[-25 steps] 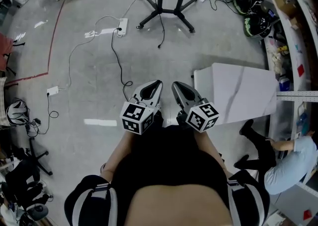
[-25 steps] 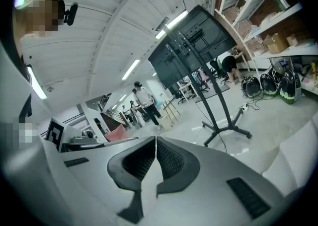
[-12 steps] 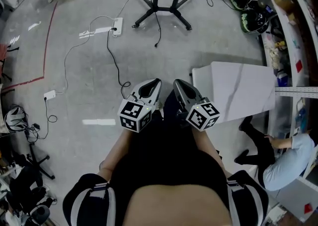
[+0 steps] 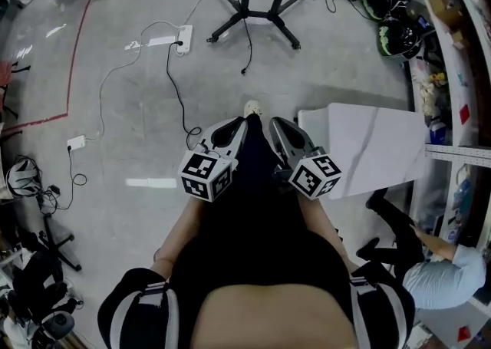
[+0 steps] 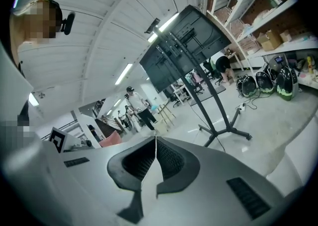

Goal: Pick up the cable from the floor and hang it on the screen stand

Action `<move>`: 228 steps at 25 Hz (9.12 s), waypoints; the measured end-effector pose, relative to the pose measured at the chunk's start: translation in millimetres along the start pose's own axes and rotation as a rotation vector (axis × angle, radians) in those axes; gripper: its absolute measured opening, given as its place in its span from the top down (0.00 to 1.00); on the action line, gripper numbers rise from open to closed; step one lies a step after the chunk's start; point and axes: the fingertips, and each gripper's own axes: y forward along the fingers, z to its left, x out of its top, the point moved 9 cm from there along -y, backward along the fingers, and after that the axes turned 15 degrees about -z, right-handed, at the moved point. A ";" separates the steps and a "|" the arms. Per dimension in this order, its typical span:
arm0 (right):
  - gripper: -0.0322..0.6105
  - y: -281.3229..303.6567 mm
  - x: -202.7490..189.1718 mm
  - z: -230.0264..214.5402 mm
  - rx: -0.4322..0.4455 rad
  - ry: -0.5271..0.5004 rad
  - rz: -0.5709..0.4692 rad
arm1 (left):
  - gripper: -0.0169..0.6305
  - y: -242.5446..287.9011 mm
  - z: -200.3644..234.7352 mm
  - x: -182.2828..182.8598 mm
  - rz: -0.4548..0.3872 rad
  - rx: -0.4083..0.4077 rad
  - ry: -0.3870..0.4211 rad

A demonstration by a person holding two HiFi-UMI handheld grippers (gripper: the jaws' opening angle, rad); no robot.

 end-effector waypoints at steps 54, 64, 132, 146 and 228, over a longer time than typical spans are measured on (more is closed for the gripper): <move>0.91 355.4 104.9 -275.3 -0.032 0.138 0.100 | 0.94 392.8 208.9 67.8 0.130 0.002 0.116; 0.91 399.9 45.9 -325.8 -0.108 0.136 0.178 | 0.94 418.3 278.1 17.7 0.184 0.019 0.057; 0.60 445.4 -552.1 -645.2 -0.630 0.172 0.626 | 0.94 434.1 560.9 -556.9 0.519 0.193 -0.238; 0.74 452.5 -580.0 -643.9 -0.708 0.047 0.745 | 0.94 442.3 583.1 -570.9 0.501 0.207 -0.223; 0.77 395.4 -115.4 -370.1 -0.481 0.145 0.570 | 0.94 406.1 341.0 -159.5 0.473 0.031 -0.178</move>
